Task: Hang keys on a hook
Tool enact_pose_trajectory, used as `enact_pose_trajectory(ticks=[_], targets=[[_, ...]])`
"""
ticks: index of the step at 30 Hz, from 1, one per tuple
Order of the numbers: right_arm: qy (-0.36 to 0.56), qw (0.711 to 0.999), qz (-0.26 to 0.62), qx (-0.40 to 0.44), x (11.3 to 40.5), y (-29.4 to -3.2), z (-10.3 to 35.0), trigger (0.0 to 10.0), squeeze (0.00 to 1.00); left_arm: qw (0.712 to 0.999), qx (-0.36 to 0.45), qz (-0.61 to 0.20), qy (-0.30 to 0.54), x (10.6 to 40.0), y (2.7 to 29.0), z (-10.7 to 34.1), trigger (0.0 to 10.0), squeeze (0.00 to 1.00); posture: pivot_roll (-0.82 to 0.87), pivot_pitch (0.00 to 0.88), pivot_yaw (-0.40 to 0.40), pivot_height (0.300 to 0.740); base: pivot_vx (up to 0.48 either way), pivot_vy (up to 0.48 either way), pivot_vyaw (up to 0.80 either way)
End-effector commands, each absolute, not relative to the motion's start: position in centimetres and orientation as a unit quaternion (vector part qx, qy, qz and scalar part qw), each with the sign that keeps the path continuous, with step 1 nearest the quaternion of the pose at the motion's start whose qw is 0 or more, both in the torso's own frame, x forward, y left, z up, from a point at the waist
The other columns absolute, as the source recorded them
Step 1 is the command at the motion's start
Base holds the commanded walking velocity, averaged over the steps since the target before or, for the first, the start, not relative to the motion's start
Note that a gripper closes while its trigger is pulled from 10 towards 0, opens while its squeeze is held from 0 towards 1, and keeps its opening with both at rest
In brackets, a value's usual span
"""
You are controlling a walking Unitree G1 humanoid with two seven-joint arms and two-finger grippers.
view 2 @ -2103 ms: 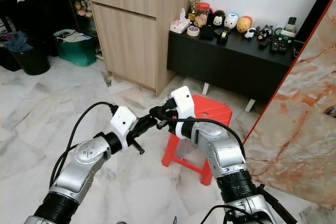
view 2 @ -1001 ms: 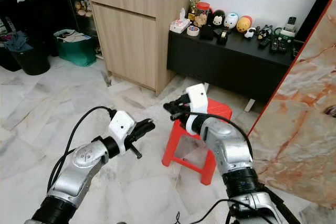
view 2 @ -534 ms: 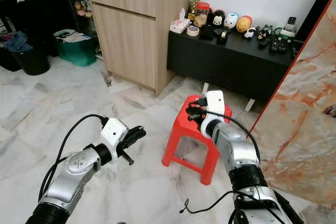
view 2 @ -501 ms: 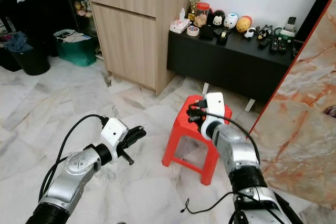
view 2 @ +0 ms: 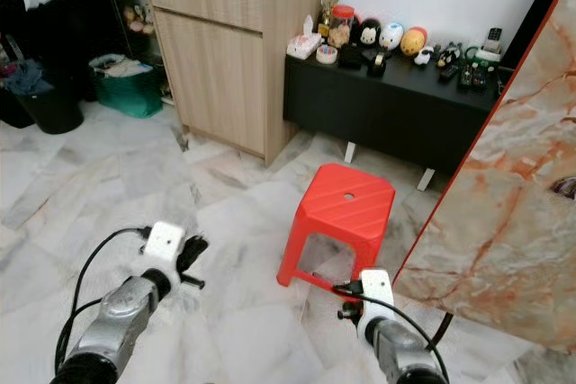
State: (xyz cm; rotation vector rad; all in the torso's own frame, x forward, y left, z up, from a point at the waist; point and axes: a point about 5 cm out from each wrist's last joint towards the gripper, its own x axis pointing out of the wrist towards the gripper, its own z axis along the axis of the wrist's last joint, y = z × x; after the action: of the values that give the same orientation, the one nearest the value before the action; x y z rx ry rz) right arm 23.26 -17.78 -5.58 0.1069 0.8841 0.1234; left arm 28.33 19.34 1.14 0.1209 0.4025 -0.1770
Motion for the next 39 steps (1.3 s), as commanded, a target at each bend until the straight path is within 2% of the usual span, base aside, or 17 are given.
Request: enact_pose_trajectory(ticks=[1, 5, 6, 7, 9, 10, 13, 18, 22, 28, 34, 39], targets=[[0.432, 0.899, 0.04, 0.055, 22.6, -18.3, -6.0, 10.0, 0.0, 0.971, 0.059, -0.057, 0.225, 27.5, 20.3, 0.0, 10.0, 0.0, 0.04, 0.0, -0.038, 0.709, 0.0, 0.0, 0.0], [0.457, 0.887, 0.002, 0.059, 20.7, -19.2, -7.1, 10.0, 0.0, 0.949, 0.076, -0.012, 0.306, 24.4, 21.7, -3.2, 10.0, 0.0, 0.02, 0.0, -0.034, 0.709, 0.0, 0.0, 0.0], [0.457, 0.887, 0.002, 0.059, 20.7, -19.2, -7.1, 10.0, 0.0, 0.949, 0.076, -0.012, 0.306, 24.4, 21.7, -3.2, 10.0, 0.0, 0.02, 0.0, -0.034, 0.709, 0.0, 0.0, 0.0], [0.462, 0.884, -0.01, 0.067, 20.1, -19.4, -7.4, 10.0, 0.0, 0.937, 0.08, -0.003, 0.339, 22.8, 21.9, -4.5, 10.0, 0.0, 0.0, 0.0, -0.023, 0.709, 0.0, 0.0, 0.0], [0.463, 0.883, -0.015, 0.07, 19.9, -19.6, -7.5, 10.0, 0.0, 0.934, 0.083, -0.001, 0.348, 22.2, 22.0, -4.9, 10.0, 0.0, -0.01, 0.0, -0.02, 0.709, 0.0, 0.0, 0.0], [0.468, 0.88, -0.034, 0.074, 19.2, -20.2, -7.8, 10.0, 0.0, 0.92, 0.091, -0.003, 0.382, 20.4, 21.8, -6.2, 10.0, 0.0, -0.04, 0.0, -0.009, 0.709, 0.0, 0.0, 0.0], [0.48, 0.871, -0.076, 0.08, 18.0, -21.6, -8.2, 10.0, 0.0, 0.907, 0.084, 0.004, 0.413, 18.6, 21.6, -7.4, 10.0, 0.0, -0.05, 0.0, -0.006, 0.709, 0.0, 0.0, 0.0], [0.488, 0.864, -0.093, 0.077, 17.0, -22.7, -8.4, 10.0, 0.0, 0.898, 0.078, 0.013, 0.433, 17.6, 21.1, -8.1, 10.0, 0.0, -0.05, 0.0, -0.024, 0.709, 0.0, 0.0, -0.1], [0.501, 0.858, -0.097, 0.063, 16.4, -23.4, -8.5, 10.0, 0.0, 0.899, 0.062, 0.025, 0.432, 17.8, 20.8, -8.1, 10.0, 0.0, -0.03, 0.0, -0.042, 0.709, 0.0, 0.0, -0.8], [0.493, 0.864, -0.089, 0.058, 17.7, -23.7, -7.9, 10.0, 0.0, 0.902, 0.058, 0.024, 0.428, 18.4, 20.4, -7.9, 10.0, 0.0, -0.03, 0.0, -0.053, 0.709, 0.0, 0.0, -0.78], [0.505, 0.859, -0.074, 0.042, 15.8, -24.1, -8.5, 10.0, 0.0, 0.898, 0.053, 0.027, 0.437, 17.7, 19.8, -8.3, 10.0, 0.0, -0.04, 0.0, -0.059, 0.709, 0.0, 0.0, -0.77], [0.507, 0.858, -0.073, 0.045, 15.8, -24.1, -8.5, 10.0, 0.0, 0.892, 0.053, 0.024, 0.448, 16.9, 19.5, -8.8, 10.0, 0.0, -0.05, 0.0, -0.048, 0.709, 0.0, 0.0, -0.77]])
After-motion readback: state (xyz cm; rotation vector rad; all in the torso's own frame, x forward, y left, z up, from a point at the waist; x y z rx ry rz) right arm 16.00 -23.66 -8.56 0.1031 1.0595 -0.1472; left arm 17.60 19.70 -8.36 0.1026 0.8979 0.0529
